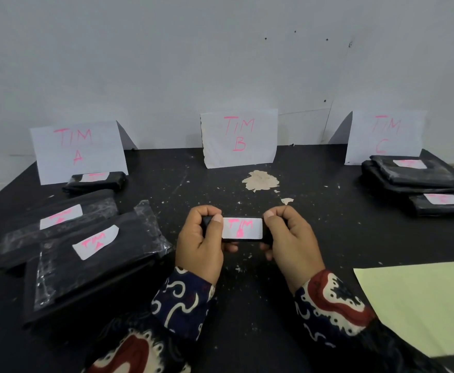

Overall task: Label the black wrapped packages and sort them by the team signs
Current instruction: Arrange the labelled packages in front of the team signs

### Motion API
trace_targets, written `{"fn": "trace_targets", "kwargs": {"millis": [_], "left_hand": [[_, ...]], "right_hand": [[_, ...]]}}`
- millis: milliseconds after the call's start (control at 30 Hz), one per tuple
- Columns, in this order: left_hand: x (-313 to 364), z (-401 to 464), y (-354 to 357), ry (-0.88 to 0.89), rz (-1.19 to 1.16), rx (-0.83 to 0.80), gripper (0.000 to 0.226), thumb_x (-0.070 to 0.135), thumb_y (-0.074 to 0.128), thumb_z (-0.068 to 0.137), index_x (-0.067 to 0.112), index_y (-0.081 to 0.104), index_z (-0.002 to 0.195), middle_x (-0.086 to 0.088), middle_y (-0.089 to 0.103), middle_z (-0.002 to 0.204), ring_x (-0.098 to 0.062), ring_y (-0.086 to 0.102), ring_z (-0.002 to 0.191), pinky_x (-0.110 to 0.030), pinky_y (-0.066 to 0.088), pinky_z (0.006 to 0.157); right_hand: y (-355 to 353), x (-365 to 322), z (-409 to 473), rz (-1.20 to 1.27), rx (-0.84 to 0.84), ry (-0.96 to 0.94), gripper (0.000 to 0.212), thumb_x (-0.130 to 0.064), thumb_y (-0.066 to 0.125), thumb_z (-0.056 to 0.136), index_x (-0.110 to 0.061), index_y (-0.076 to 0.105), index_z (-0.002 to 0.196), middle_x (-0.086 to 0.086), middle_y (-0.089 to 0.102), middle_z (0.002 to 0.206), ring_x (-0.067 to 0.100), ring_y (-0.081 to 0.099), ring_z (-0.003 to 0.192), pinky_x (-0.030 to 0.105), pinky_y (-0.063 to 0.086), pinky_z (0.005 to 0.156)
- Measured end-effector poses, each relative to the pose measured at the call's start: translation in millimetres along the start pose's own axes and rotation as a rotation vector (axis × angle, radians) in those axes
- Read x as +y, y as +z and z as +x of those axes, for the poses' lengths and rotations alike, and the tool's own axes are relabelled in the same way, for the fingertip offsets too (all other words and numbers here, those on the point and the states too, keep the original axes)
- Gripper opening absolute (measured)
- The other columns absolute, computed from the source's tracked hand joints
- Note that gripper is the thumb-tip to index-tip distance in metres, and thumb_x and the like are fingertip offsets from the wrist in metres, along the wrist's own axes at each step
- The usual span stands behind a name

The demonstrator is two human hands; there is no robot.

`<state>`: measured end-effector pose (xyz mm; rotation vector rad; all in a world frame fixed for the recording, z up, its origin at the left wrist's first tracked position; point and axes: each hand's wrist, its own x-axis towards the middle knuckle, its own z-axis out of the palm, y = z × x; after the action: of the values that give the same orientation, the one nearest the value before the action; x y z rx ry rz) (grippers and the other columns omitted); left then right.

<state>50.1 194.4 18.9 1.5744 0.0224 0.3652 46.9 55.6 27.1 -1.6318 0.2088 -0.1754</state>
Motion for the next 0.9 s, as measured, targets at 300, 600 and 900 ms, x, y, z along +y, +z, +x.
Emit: {"fn": "trace_targets", "kwargs": {"millis": [300,600,900], "left_hand": [[-3.0,-1.6,2.0,0.001,0.088,-0.027,0.017,0.02,0.07,0.086,0.025,0.055,0.094,-0.001,0.067,0.075,-0.015,0.067,0.054,-0.036,0.056,0.054],[-5.3,3.3,-4.6,-0.032,-0.143,-0.208,0.042,-0.01,0.063,0.085,0.02,0.058,0.114,-0.012,0.062,0.102,-0.019,0.069,0.085,-0.028,0.058,0.071],[-8.2,6.6,-5.1,-0.168,-0.193,-0.197,0.048,-0.015,0.057,0.087,0.021,0.056,0.119,-0.011,0.061,0.112,-0.019,0.069,0.096,-0.028,0.058,0.073]], "right_hand": [[-1.1,4.6,0.3,-0.111,0.038,-0.093,0.029,-0.049,0.075,0.077,-0.024,0.06,0.082,-0.003,0.059,0.066,0.014,0.057,0.059,0.039,0.052,0.056],[-14.8,5.1,7.7,0.076,-0.151,-0.047,0.015,-0.019,0.07,0.089,-0.025,0.061,0.1,0.002,0.059,0.074,0.014,0.052,0.056,0.03,0.046,0.054],[-28.6,13.0,16.4,-0.305,-0.237,-0.104,0.061,-0.03,0.082,0.073,-0.042,0.053,0.125,-0.002,0.054,0.125,0.009,0.059,0.104,0.032,0.052,0.091]]}}
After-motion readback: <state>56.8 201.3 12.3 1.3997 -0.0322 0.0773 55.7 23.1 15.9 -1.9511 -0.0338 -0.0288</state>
